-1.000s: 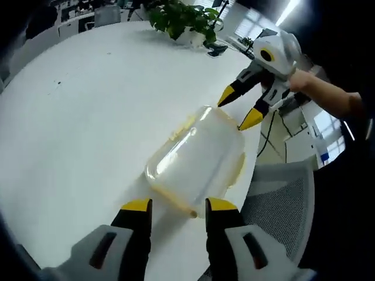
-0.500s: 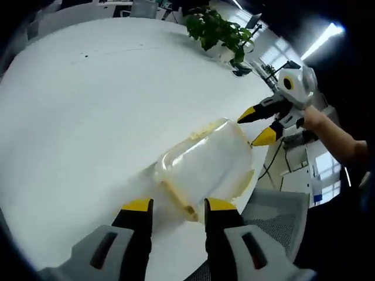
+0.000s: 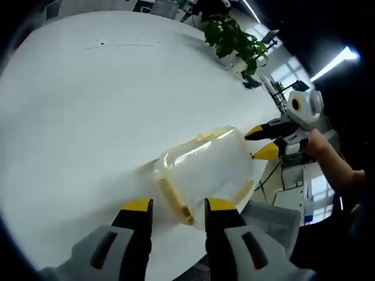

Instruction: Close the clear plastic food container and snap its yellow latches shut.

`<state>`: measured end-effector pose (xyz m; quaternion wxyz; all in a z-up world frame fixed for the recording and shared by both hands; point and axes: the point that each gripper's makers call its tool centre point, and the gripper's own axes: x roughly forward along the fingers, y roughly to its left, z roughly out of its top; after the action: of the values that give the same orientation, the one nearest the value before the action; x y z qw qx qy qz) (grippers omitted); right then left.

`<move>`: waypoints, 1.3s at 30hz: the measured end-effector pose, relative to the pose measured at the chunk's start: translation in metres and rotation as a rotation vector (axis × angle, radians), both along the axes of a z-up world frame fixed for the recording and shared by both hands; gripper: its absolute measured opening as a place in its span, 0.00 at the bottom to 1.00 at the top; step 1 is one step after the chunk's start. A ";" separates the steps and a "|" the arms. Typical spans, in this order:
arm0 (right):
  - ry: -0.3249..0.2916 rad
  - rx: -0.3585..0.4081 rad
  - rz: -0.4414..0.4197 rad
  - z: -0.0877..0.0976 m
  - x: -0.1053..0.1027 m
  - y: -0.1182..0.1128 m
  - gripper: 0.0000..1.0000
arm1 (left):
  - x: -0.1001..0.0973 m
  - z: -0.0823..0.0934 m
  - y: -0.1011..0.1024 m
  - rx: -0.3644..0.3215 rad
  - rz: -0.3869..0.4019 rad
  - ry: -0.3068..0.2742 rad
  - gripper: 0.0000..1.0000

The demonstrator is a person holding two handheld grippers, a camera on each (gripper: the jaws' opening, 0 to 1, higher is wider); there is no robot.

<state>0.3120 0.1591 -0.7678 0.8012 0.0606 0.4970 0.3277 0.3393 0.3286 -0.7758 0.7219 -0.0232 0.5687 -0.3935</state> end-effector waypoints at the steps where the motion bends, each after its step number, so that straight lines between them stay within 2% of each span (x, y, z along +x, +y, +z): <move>1: 0.002 0.003 -0.003 0.000 0.000 0.000 0.33 | 0.001 -0.001 0.000 0.001 0.001 0.000 0.33; 12: 0.017 0.014 -0.019 -0.004 0.002 0.003 0.32 | 0.001 -0.004 -0.005 0.001 0.010 0.003 0.34; 15: 0.032 0.004 -0.005 -0.009 -0.001 0.004 0.30 | 0.002 -0.004 -0.007 -0.006 0.022 0.011 0.33; 19: 0.048 0.038 -0.016 -0.009 -0.001 0.010 0.29 | -0.001 -0.004 -0.010 -0.028 0.046 0.040 0.30; 29: 0.066 0.044 -0.017 -0.011 -0.002 0.012 0.29 | -0.001 -0.004 -0.012 -0.021 0.021 0.021 0.28; 35: 0.074 0.037 -0.028 -0.010 -0.003 0.013 0.27 | -0.001 -0.004 -0.012 -0.030 0.023 0.024 0.27; 39: 0.062 0.033 -0.006 -0.009 -0.004 0.014 0.26 | -0.001 -0.005 -0.013 -0.043 0.028 0.042 0.26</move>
<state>0.3083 0.1728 -0.7772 0.7854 0.0855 0.5158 0.3313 0.3383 0.3154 -0.7804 0.7147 -0.0551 0.5747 -0.3948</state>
